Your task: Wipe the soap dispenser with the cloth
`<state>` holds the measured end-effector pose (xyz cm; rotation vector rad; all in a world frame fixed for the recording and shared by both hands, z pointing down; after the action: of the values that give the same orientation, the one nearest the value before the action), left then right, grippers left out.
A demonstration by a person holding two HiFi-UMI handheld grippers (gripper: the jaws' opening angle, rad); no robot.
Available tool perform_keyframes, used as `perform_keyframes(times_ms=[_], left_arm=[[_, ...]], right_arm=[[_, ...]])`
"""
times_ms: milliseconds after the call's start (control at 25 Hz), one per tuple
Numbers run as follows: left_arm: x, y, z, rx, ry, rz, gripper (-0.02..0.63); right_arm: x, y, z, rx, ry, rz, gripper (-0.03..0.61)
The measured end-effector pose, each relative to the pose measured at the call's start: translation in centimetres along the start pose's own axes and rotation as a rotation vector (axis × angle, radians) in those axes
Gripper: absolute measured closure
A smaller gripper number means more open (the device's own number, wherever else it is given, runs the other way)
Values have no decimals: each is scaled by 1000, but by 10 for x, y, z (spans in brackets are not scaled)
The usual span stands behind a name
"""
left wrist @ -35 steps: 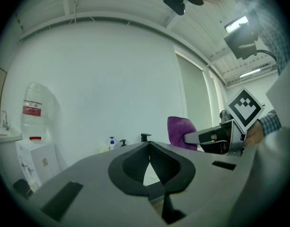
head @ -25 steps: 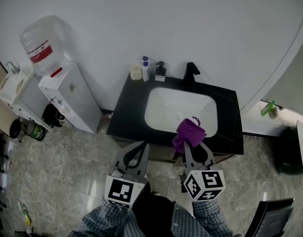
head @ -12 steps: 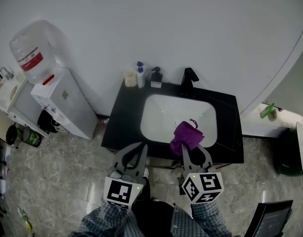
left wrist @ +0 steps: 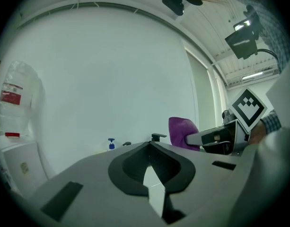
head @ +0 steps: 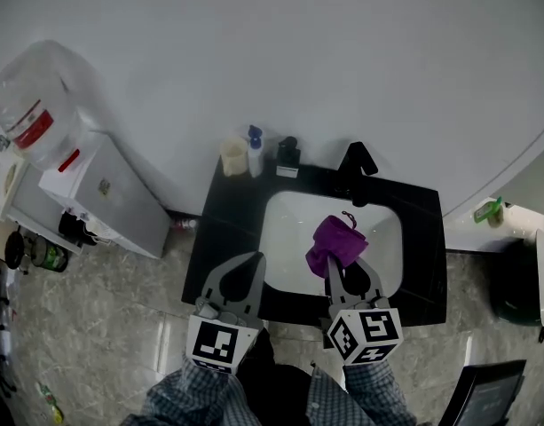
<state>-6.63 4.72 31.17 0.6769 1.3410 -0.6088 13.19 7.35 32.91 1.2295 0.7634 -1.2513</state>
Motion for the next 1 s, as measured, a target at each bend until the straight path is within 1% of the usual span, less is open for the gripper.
perform_keyframes(times_ms=[160, 280, 600, 760, 840, 1000], left_arm=[[-2, -34, 34, -7, 2, -17, 612], [-5, -55, 57, -25, -18, -23, 612], [-12, -82, 93, -66, -24, -50, 612], [-20, -86, 95, -50, -57, -80, 612], [-22, -88, 97, -44, -69, -80, 612], [-24, -91, 96, -9, -69, -89, 612]], right_arm=[[9, 5, 44, -18, -17, 11, 504], [15, 8, 73, -33, -22, 14, 504], [21, 11, 118, -58, -57, 15, 504], [21, 15, 130, -51, -86, 1, 503], [22, 20, 139, -43, -90, -12, 505], [24, 26, 155, -18, -105, -32, 504]])
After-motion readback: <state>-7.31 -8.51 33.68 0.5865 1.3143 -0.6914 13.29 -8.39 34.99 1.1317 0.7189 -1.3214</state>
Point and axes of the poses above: the fingertips, and each gripper's own axes: z forward along the fingers, y to its right, x out of its top, the point moved 8 cm from there along -z, backward along the fingers, and after that the axes turned 4 degrees about z, right-handed, at the moved point
